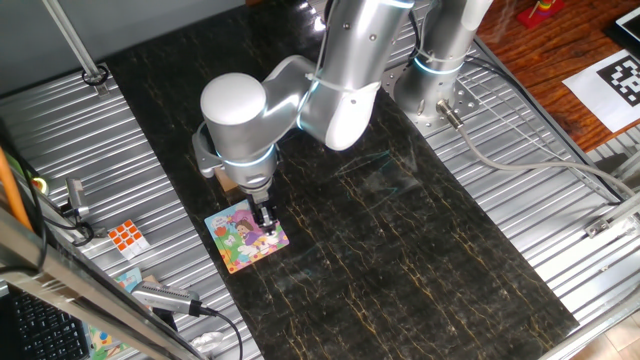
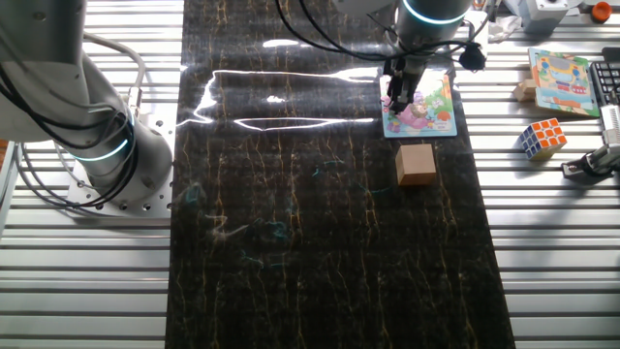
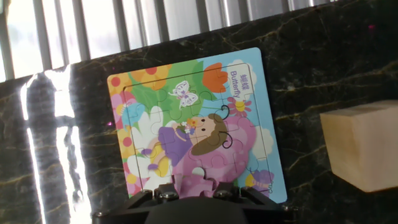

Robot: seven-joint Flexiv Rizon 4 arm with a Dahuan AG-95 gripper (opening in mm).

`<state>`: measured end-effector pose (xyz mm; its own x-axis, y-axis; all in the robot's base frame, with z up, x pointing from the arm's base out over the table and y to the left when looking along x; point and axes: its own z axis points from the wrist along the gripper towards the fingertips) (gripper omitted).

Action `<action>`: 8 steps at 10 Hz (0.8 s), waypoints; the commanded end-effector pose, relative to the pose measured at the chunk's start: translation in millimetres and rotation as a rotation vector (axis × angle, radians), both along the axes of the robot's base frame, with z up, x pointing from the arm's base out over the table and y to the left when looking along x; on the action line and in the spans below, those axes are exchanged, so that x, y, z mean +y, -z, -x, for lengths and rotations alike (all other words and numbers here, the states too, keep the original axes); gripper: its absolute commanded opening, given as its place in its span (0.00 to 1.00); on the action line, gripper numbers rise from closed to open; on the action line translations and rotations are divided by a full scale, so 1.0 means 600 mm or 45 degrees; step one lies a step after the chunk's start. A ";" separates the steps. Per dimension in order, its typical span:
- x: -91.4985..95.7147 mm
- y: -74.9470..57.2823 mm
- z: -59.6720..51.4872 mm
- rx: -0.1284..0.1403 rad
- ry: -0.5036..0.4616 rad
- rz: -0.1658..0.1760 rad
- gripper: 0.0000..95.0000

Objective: Assemble one piece of a puzzle

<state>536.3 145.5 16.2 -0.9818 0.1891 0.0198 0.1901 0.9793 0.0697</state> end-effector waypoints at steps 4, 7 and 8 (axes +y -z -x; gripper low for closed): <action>-0.003 0.002 0.003 -0.014 0.058 -0.002 0.40; 0.002 0.005 0.003 -0.018 0.077 -0.004 0.40; 0.004 0.006 0.003 -0.016 0.084 -0.006 0.40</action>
